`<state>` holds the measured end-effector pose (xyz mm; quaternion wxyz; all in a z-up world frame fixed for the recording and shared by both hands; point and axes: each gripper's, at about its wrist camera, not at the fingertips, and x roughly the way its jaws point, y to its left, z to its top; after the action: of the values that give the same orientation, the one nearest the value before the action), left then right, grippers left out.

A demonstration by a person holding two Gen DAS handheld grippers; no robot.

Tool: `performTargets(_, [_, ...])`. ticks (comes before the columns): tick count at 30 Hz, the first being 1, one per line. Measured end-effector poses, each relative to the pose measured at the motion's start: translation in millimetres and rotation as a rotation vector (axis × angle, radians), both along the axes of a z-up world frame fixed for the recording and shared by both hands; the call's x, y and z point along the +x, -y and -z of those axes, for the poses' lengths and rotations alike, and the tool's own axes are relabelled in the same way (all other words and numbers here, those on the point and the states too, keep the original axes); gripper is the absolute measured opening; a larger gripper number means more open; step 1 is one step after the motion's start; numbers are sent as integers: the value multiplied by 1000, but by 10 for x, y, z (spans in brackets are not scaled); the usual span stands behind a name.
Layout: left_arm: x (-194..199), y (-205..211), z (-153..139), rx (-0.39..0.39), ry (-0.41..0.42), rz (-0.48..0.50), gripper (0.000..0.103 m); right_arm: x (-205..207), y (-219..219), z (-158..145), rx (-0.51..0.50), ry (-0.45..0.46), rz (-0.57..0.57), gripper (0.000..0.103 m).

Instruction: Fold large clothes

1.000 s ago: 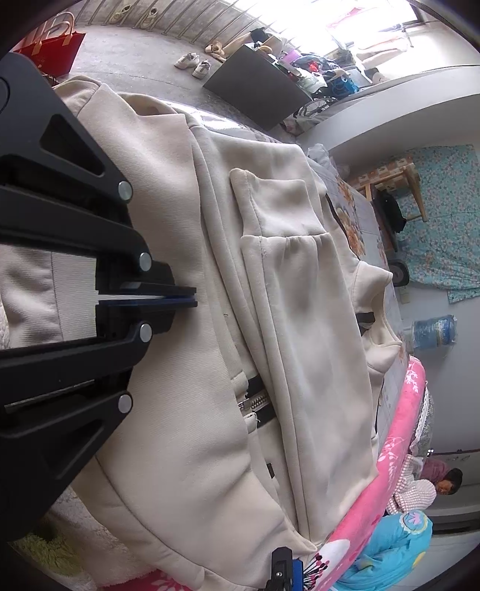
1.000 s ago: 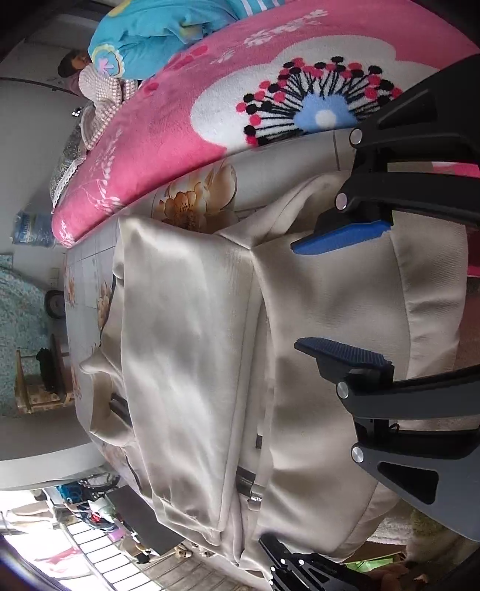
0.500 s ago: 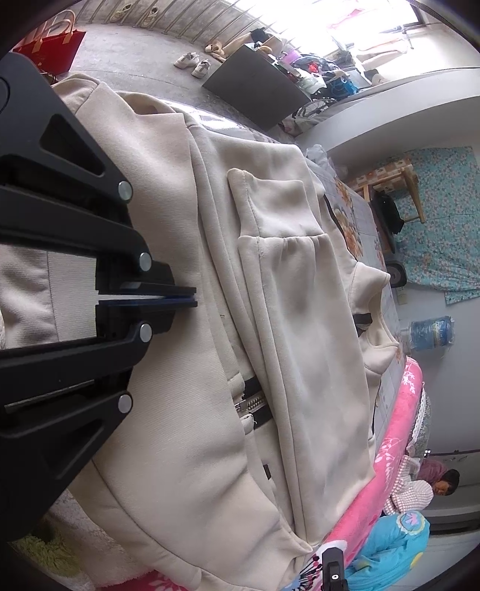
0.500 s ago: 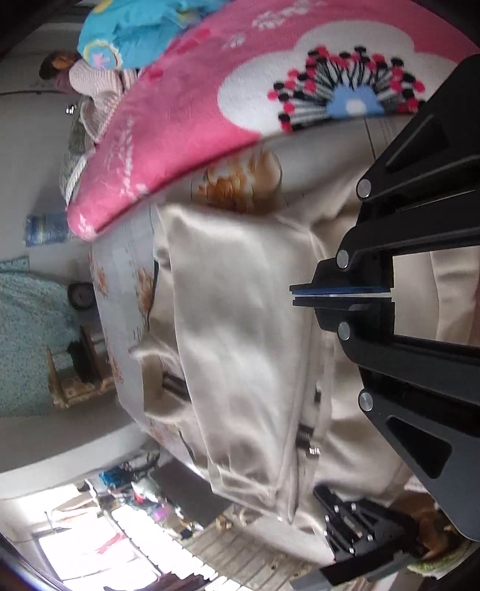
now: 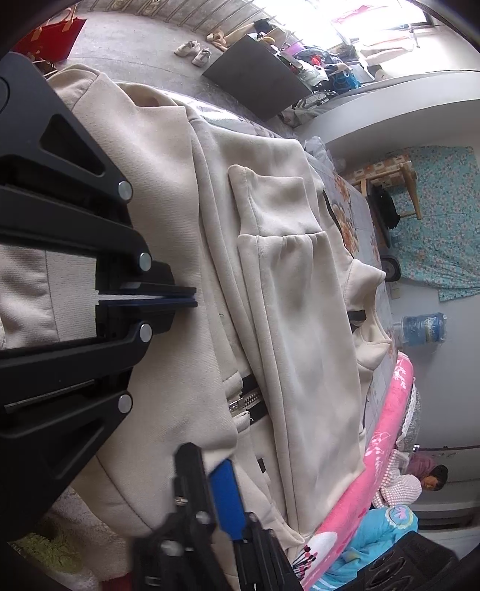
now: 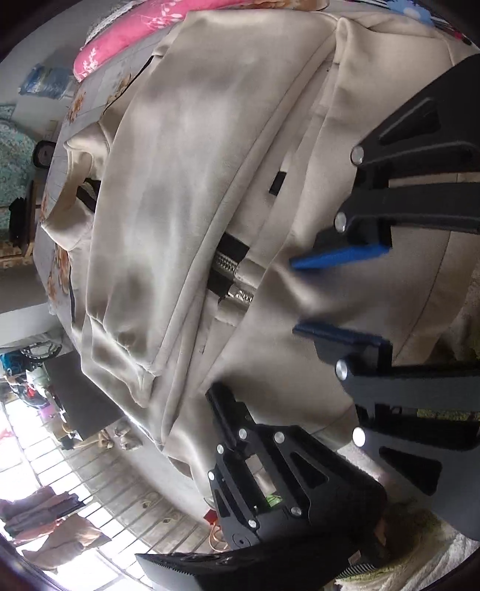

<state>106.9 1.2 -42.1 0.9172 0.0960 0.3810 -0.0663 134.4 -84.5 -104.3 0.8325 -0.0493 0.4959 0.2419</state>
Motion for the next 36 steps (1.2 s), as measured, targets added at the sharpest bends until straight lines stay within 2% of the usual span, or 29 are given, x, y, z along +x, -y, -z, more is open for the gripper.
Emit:
performTargets(5, [24,-171,-52,-140,-15,9,1,-33,17,-194,-18,70,31,4])
performTargets(8, [-22,-256,-122,-174,2,9,1,-9,11,-248,-27,98,45,4])
performTargets(11, [-150,-342,-213,-166,27,20,1,54,-62,-66,-82,88,40,4])
performTargets(14, [-287,-465,-313,-104,59,-10,1,12,-113,-66,-118,120,37,4])
performTargets(15, [-320,-520,-342,-76,72,-36,3,3,-119,-105,-122,138,37,4])
performTargets(16, [-341,-595,-359,-50,80,-70,11,0,-118,-145,-124,154,40,4])
performTargets(18, [-343,-738,-351,-37,71,-107,16,34,-108,-128,-132,158,47,4])
performTargets(20, [-313,-873,-295,-57,31,-119,16,84,-102,-34,-145,144,50,3])
performTargets(24, [-329,-931,-247,-124,-25,-53,16,100,-111,-23,-139,150,51,3])
performTargets(26, [-298,-912,-172,-126,-54,-42,16,95,-115,-8,-136,150,54,3])
performTargets(28, [-219,-899,-42,-71,-73,-79,20,97,-108,-7,-130,148,59,3])
performTargets(30, [-190,-938,-30,-48,-38,-105,23,93,-111,-8,-127,148,61,3])
performTargets(32, [-109,-1027,-9,86,-18,-203,23,95,-109,-9,-126,148,62,3])
performTargets(33, [-78,-1101,2,115,-17,-238,23,94,-109,-7,-124,148,62,3])
performTargets(34, [-58,-1217,9,106,-23,-271,24,94,-107,-4,-121,148,62,3])
performTargets(36, [-74,-1477,-45,-32,-44,-292,26,98,-97,-2,-111,145,63,3])
